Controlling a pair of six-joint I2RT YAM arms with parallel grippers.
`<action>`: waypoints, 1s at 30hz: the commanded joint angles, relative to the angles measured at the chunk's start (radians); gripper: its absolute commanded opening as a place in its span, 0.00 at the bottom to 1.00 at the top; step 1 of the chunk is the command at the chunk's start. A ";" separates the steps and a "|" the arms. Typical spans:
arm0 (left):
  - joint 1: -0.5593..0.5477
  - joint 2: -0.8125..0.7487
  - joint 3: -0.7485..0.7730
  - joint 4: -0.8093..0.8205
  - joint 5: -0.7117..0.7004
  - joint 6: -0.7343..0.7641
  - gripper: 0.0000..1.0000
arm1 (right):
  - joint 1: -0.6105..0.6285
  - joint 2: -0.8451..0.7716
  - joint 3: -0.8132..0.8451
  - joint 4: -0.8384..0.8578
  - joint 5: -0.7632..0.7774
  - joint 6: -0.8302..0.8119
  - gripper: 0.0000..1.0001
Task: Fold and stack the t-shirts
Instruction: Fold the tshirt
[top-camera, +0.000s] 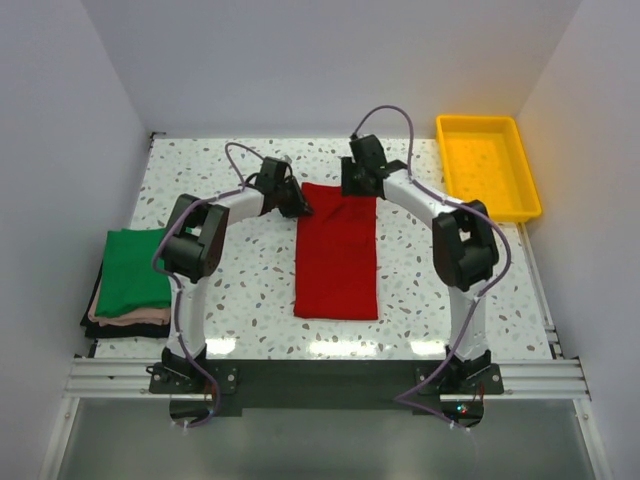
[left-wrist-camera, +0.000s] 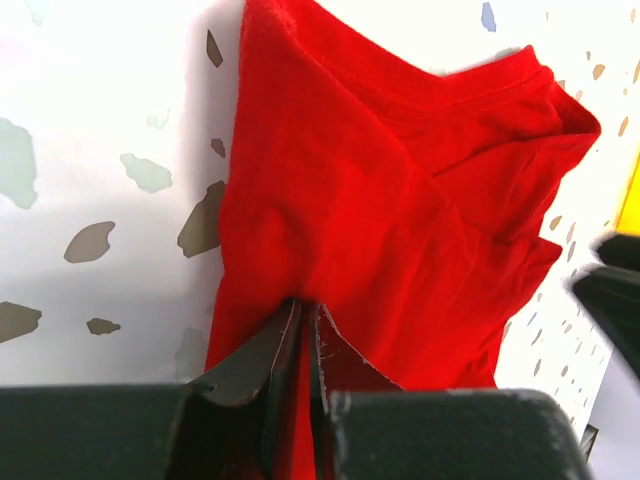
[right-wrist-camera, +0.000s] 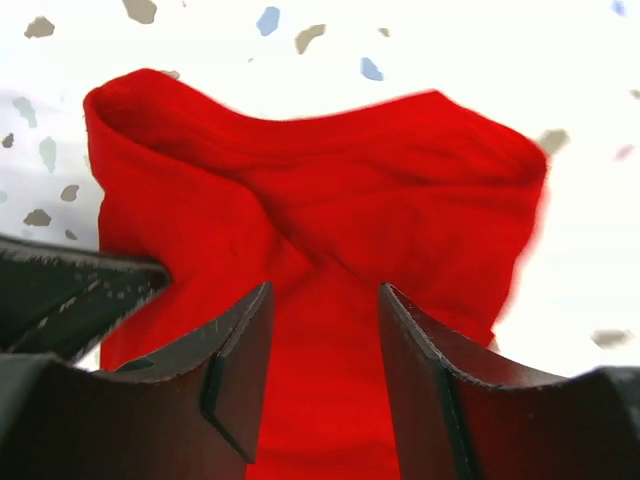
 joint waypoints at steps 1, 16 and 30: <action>-0.008 0.019 0.027 0.006 -0.006 -0.002 0.13 | -0.040 -0.157 -0.076 0.029 0.067 0.061 0.50; -0.008 0.022 0.030 -0.009 -0.023 0.004 0.13 | -0.114 -0.127 -0.184 0.023 0.017 0.063 0.45; -0.006 0.022 0.029 -0.020 -0.029 0.011 0.12 | -0.114 -0.084 -0.196 0.029 -0.014 0.086 0.35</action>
